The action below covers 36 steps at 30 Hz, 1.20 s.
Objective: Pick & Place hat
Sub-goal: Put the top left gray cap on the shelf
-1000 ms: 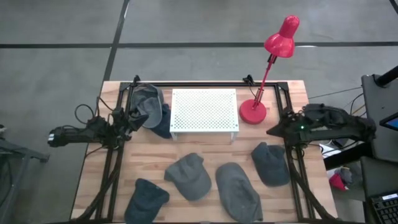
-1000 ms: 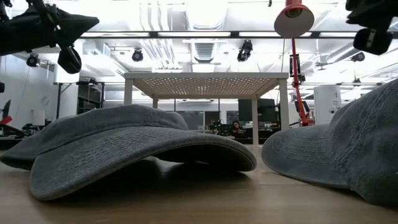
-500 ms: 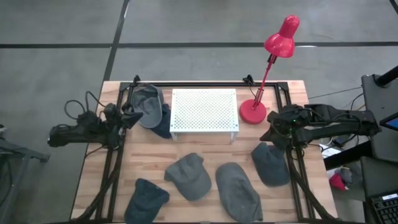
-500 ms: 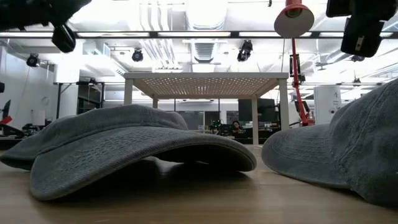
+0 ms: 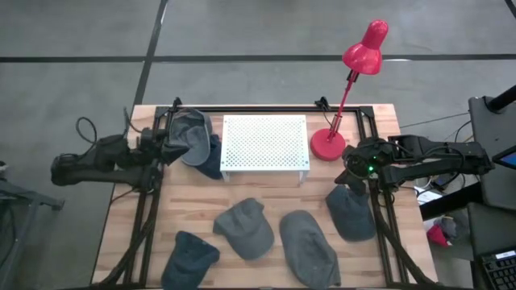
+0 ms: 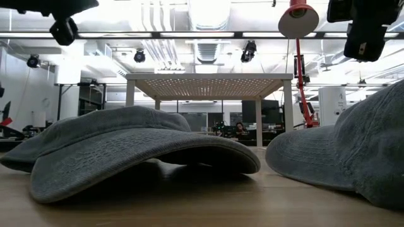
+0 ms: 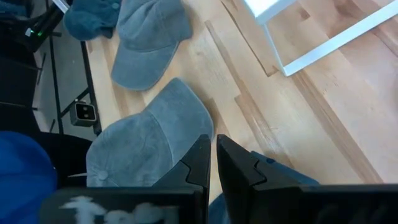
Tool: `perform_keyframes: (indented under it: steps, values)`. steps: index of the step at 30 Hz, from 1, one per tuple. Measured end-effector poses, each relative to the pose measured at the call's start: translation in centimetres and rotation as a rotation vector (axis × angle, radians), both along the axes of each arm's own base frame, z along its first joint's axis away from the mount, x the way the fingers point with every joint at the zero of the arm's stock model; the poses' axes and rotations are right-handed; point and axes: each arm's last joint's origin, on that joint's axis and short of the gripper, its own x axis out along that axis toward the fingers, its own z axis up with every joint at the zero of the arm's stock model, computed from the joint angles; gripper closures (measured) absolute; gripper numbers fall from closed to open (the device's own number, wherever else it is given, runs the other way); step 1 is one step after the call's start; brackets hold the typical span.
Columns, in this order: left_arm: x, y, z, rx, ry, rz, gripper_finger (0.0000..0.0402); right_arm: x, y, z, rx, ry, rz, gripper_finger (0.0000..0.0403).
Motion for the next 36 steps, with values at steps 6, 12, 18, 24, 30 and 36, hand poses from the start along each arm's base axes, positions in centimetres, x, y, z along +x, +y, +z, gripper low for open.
perform_keyframes:
  steps: [6,12,18,24,30,36]
  values:
    - [2.5,0.0,-0.2,-0.110,0.195,0.015,0.0401,0.0,0.0,0.0,-0.005,0.000,-0.005,0.0376]
    - [3.9,0.0,-0.9,-0.146,0.265,0.019,0.0401,0.0,0.0,0.0,-0.005,0.001,-0.006,0.0376]
    - [4.6,0.0,-1.4,-0.133,0.312,0.020,0.0401,0.0,0.0,0.0,-0.004,0.002,-0.008,0.0376]
    - [4.7,0.0,-2.0,-0.127,0.379,0.024,0.0401,0.0,0.0,0.0,-0.006,0.001,-0.010,0.0376]
    - [4.4,0.0,-2.7,-0.196,0.444,0.051,0.0401,0.0,-0.1,0.0,-0.014,0.001,-0.017,0.0376]
    - [4.4,-0.2,-3.0,-0.249,0.463,0.054,0.0401,0.0,-0.1,-0.1,-0.030,0.001,-0.029,0.0376]
